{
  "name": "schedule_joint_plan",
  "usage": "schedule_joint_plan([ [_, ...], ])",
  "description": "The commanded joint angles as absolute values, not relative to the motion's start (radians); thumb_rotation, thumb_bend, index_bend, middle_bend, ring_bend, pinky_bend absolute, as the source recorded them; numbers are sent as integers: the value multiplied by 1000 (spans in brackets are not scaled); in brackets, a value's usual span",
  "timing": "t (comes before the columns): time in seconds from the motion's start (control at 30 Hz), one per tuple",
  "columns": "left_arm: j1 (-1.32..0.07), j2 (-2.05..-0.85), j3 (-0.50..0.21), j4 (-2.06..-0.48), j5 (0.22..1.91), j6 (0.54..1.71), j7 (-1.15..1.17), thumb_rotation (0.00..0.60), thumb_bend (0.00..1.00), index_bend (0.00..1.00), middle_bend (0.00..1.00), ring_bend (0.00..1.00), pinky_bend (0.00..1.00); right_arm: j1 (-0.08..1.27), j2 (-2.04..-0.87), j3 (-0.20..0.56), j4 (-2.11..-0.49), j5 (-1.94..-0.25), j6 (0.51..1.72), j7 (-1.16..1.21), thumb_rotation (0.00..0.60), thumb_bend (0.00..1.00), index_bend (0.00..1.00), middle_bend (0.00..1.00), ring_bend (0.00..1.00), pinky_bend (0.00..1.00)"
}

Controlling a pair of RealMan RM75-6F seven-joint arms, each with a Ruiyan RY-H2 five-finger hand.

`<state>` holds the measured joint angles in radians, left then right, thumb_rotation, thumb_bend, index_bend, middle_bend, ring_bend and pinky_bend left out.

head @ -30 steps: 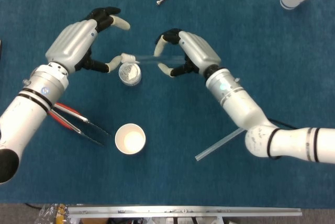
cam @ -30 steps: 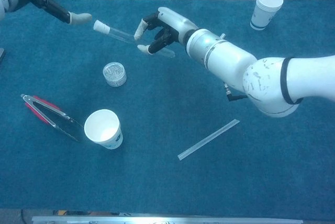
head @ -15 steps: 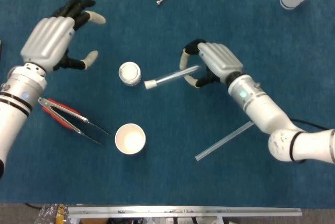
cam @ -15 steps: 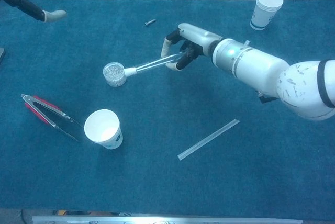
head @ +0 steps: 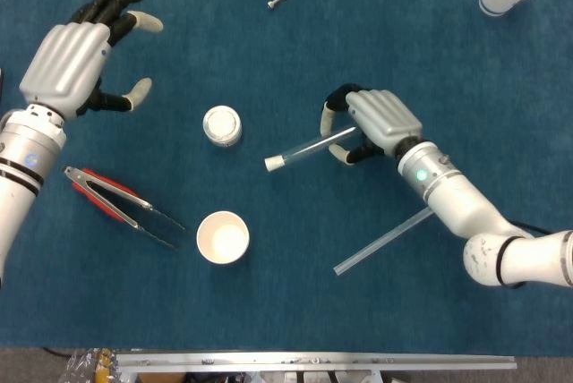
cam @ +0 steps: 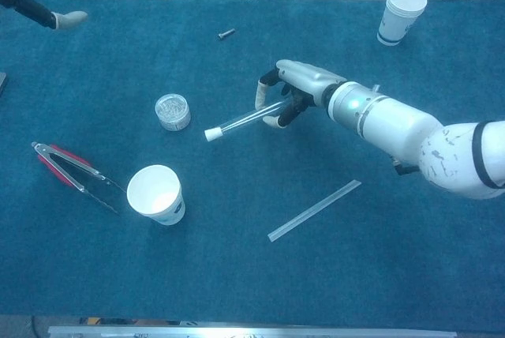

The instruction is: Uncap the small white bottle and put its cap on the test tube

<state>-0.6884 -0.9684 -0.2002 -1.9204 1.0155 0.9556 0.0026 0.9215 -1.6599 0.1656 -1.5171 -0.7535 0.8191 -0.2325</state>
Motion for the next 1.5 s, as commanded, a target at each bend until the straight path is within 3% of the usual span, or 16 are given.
schedule_joint_plan([
  [0.03, -683, -972, -201, -1916, 1024, 958, -3, 600, 335, 243, 78, 0, 78, 916, -1688, 140, -1481, -814, 828, -248, 600, 303, 628, 297, 150, 234],
  [0.23, -670, -973, -204, -1917, 1052, 970, -15, 600, 335, 243, 78, 0, 78, 911, -1713, 106, -1436, -896, 817, -265, 600, 304, 603, 245, 109, 200],
  [0.53, -659, -977, -209, -1907, 1067, 975, -28, 600, 336, 243, 77, 0, 77, 913, -1702, 94, -1426, -941, 806, -307, 600, 277, 317, 132, 14, 108],
  [0.7, -652, -981, -210, -1901, 1072, 977, -33, 600, 336, 243, 75, 0, 73, 906, -1679, 110, -1449, -941, 817, -312, 600, 261, 244, 107, 0, 100],
  [1.0, -600, -987, -188, -1865, 1094, 1044, -14, 600, 335, 230, 76, 0, 73, 836, -1543, 139, -1547, -961, 919, -286, 600, 263, 229, 111, 7, 100],
  [1.13, -566, -1018, -168, -1817, 1122, 1100, 12, 600, 336, 229, 80, 0, 73, 773, -1441, 141, -1630, -984, 1002, -270, 600, 313, 229, 142, 47, 101],
  [1.5, -467, -1071, -103, -1738, 1158, 1234, 144, 600, 335, 229, 86, 0, 73, 604, -1202, 80, -1830, -1038, 1155, -259, 600, 340, 229, 156, 69, 103],
])
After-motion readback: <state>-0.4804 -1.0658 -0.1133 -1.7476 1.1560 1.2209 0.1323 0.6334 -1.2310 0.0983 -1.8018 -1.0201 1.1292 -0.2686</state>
